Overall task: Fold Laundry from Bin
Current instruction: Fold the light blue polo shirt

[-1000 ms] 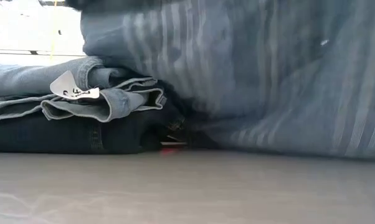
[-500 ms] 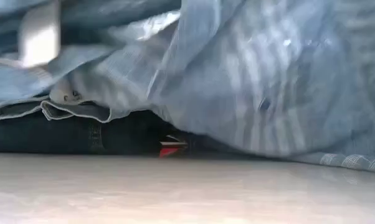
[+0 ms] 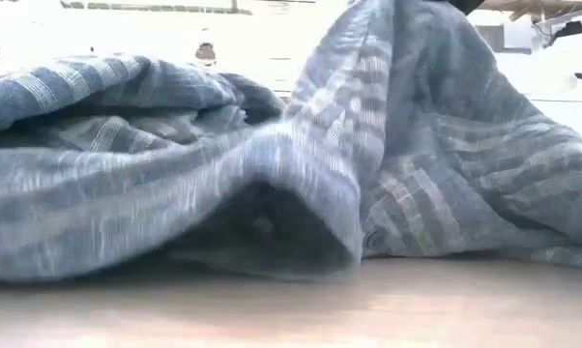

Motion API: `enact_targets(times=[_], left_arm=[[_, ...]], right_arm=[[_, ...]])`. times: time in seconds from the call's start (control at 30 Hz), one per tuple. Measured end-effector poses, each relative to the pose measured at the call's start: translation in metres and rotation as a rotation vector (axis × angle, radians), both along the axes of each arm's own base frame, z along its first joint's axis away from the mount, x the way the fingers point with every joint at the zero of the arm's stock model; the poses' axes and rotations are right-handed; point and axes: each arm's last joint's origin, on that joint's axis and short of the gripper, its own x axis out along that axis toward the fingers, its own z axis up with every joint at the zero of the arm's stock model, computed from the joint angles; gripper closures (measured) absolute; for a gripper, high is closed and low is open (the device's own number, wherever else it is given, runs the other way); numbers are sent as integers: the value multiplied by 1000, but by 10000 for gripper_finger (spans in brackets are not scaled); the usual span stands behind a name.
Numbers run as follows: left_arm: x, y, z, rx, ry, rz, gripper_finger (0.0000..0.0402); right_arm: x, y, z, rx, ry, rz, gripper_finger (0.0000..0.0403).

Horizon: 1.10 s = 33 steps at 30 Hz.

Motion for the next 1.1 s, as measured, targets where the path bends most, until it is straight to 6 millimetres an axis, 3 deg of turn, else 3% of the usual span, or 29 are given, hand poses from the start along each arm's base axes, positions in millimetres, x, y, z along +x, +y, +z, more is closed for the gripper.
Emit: enact_targets(times=[0.13, 0.4, 0.57, 0.67, 1.1], left_arm=[[34, 11, 6, 108, -188, 89, 168], [114, 32, -31, 162, -304, 84, 177], [130, 40, -51, 197, -279, 135, 177], [139, 38, -57, 173, -310, 59, 177], [151, 49, -57, 155, -361, -22, 178]], right_arm=[[2, -1, -5, -3, 4, 17, 375], [-2, -3, 4, -25, -59, 48, 376], [-8, -3, 4, -55, -49, 78, 373], [-11, -4, 4, -73, -47, 97, 375], [-10, -9, 4, -106, -75, 97, 373]])
